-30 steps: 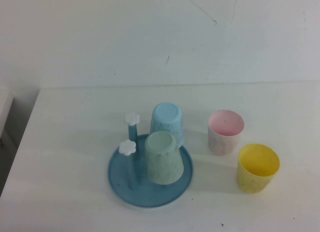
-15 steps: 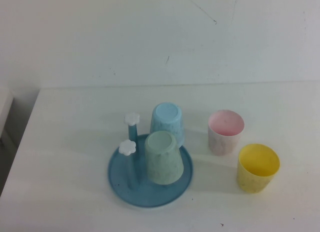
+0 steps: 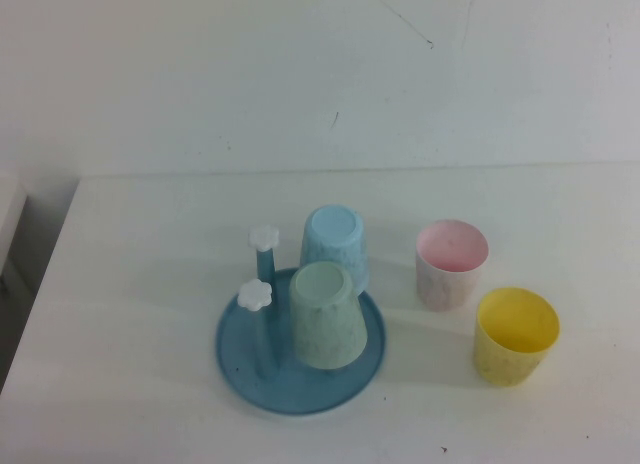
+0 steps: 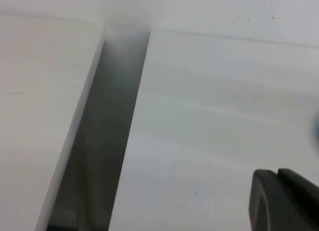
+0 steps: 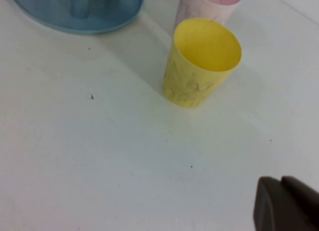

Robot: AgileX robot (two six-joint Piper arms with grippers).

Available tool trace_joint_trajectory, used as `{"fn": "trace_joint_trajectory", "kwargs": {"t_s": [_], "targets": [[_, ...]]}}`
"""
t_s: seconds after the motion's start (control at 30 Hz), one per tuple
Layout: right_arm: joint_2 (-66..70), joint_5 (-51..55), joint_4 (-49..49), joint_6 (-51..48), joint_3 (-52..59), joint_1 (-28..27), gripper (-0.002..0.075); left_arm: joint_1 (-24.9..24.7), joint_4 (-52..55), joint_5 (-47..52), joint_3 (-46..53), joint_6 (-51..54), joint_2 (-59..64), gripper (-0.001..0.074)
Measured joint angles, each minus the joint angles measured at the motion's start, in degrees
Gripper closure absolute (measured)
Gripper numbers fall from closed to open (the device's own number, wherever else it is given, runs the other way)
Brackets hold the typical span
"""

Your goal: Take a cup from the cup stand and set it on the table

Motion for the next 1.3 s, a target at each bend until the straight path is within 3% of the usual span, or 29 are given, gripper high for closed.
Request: {"fn": "trace_joint_trajectory", "kwargs": {"t_s": [0.3, 0.6, 0.93, 1.3], "targets": [[-1.13, -4.73, -5.67, 0.0, 4.43, -3.94, 0.0729, 0.0, 0.0, 0.0, 0.0, 0.0, 0.0, 0.0737], [-11.26, -18.64, -4.53, 1.08, 13.7, -14.48, 0.0729, 0.0, 0.0, 0.0, 0.0, 0.0, 0.0, 0.0737], [-18.26, -20.76, -0.4, 5.38, 23.29, -27.49, 0.0729, 0.0, 0.0, 0.09, 0.0, 0.0, 0.0, 0.0737], [-18.35, -20.4, 0.94, 6.97, 23.3, -28.64, 0.0729, 0.0, 0.0, 0.09, 0.0, 0.0, 0.0, 0.0737]]}}
